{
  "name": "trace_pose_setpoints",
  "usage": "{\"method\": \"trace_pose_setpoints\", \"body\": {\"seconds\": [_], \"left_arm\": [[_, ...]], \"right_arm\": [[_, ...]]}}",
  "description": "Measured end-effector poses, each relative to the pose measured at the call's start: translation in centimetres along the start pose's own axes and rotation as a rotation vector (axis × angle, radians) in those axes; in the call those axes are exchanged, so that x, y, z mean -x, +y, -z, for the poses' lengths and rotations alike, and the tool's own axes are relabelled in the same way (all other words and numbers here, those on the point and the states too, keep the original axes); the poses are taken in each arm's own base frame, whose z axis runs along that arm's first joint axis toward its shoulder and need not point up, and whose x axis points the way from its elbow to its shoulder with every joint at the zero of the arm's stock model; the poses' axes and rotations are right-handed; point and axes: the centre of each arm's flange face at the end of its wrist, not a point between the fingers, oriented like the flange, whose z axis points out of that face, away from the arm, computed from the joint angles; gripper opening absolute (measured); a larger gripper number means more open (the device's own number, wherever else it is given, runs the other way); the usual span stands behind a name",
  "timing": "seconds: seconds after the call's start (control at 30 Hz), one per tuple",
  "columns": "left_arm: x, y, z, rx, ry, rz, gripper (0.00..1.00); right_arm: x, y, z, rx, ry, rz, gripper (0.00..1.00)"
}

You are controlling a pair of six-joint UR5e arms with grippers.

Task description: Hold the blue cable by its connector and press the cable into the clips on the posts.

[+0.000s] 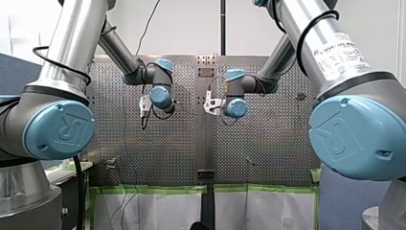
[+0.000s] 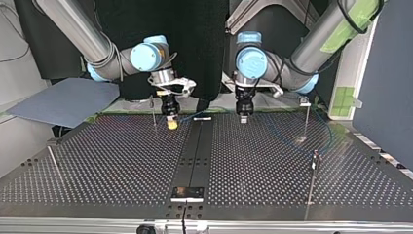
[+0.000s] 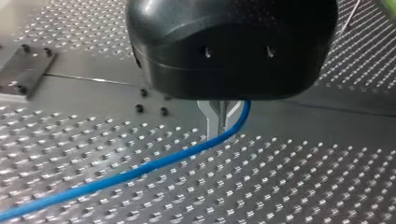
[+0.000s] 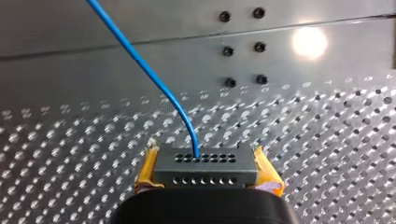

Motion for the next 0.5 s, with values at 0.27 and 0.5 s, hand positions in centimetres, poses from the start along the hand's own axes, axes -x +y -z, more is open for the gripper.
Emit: {"method": "trace_pose_setpoints", "body": {"seconds": [0.27, 0.5], "left_arm": [[-2.6, -0.5, 0.2, -0.008, 0.0, 0.02, 0.0], [-4.6, -1.5, 0.6, -0.029, -0.007, 0.022, 0.0]], "right_arm": [[3.6, 0.9, 1.7, 0.017, -0.019, 0.018, 0.0], [8.5, 1.8, 3.5, 0.058, -0.068, 0.027, 0.0]]}}
